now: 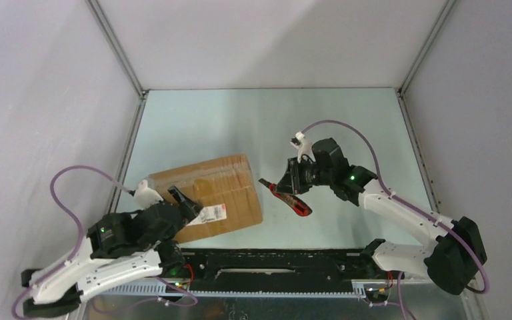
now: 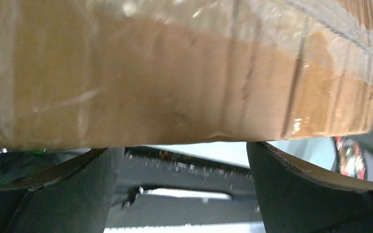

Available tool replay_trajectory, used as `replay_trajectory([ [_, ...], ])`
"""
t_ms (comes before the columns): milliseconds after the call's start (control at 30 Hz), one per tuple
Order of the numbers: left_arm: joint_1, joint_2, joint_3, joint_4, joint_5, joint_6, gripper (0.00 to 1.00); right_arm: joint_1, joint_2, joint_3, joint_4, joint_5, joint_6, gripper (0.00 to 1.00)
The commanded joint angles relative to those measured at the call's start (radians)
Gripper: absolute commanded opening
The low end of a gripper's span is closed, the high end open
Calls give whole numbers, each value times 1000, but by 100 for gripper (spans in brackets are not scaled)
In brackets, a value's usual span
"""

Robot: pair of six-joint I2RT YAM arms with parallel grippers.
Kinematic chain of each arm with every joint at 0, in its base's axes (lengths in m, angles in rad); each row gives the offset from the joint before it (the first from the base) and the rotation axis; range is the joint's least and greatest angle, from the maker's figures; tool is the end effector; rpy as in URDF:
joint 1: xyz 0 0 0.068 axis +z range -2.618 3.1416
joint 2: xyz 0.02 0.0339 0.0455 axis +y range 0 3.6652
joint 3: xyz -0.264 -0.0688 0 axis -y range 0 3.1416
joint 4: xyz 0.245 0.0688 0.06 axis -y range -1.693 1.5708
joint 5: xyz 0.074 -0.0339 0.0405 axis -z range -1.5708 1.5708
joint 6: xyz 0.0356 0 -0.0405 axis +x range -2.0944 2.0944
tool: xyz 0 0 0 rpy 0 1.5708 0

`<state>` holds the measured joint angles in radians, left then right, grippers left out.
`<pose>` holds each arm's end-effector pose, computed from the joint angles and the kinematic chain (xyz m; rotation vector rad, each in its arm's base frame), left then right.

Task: Unpack the express box
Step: Cut the express box at the center of the board.

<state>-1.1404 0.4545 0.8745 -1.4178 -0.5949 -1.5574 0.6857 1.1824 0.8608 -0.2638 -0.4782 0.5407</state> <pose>0.0340 -0.0263 0.2971 -0.7072 2.2978 -0.5266 0.1904 0.1770 0.2790 -0.4716 2.2956 1.1812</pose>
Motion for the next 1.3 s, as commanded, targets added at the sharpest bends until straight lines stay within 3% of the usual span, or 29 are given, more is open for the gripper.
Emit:
replay_trajectory([
  [0,219,-22,-130,267,-3,242,100,57,-19,-40,66,-6,47,0],
  [100,344,-32,-186,355,61,340,100,101,-16,-73,114,-5,82,0],
  [300,366,-57,-206,402,73,331,100,198,52,-88,178,31,127,0],
  [433,365,0,-133,347,49,355,100,249,85,-94,222,43,149,0],
  [533,366,-49,-93,403,35,399,100,291,119,-96,234,87,155,0],
  [700,365,22,94,327,45,415,100,321,184,-114,305,127,178,0],
  [967,365,181,210,47,84,253,100,335,198,-120,338,180,218,0],
  [1133,366,206,194,34,75,172,100,318,106,-137,293,199,229,0],
  [1267,366,200,167,126,45,86,100,309,30,-149,268,208,229,0],
])
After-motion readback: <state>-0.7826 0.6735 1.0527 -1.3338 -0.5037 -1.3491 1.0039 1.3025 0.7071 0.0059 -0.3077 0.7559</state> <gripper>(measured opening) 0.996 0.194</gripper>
